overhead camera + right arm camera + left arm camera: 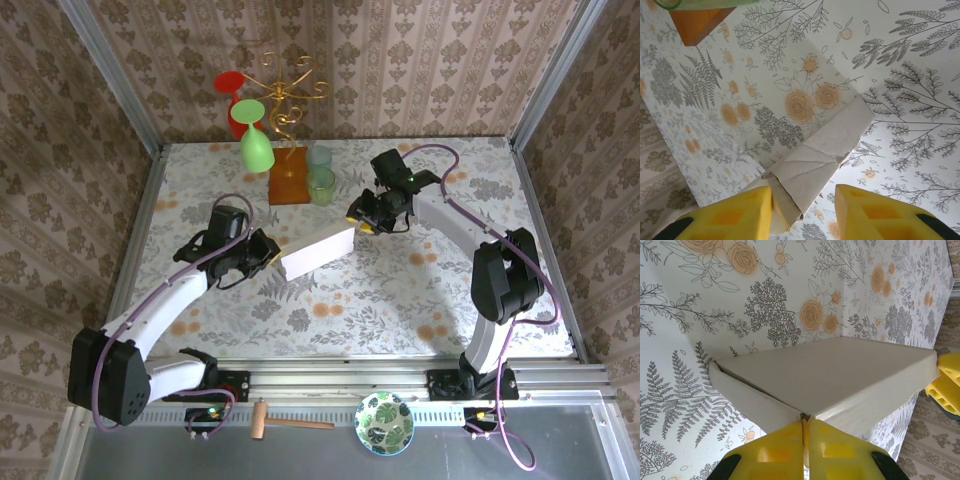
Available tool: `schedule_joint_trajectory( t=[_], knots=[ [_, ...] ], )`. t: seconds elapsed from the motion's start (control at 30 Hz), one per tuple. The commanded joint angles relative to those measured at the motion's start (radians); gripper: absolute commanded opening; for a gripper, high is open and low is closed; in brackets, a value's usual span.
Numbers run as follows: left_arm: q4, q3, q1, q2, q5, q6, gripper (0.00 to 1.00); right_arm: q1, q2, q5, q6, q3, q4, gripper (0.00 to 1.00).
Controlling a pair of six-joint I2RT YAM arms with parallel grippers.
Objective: Fold the paper box
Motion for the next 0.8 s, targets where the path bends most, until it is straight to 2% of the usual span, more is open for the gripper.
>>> schedule_joint_trajectory(
  t=[0.0, 0.17, 0.4, 0.57, 0.77],
  knots=[
    [-0.174, -0.045, -0.011, 0.057, -0.054, 0.020, 0.08, -0.005, -0.009, -0.006, 0.006, -0.040, -0.003, 0.31],
    [-0.171, -0.045, -0.012, 0.060, -0.054, 0.019, 0.08, -0.012, -0.029, 0.002, 0.016, -0.093, 0.017, 0.23],
    [-0.169, -0.049, -0.012, 0.063, -0.051, 0.025, 0.08, -0.013, -0.032, 0.016, 0.001, -0.130, 0.009, 0.19],
    [-0.167, -0.066, -0.012, 0.064, -0.047, 0.039, 0.09, -0.013, -0.022, 0.027, -0.040, -0.157, -0.012, 0.10],
    [-0.164, -0.075, -0.020, 0.065, -0.047, 0.053, 0.10, -0.015, -0.025, 0.049, -0.072, -0.174, -0.027, 0.05]
  ],
)
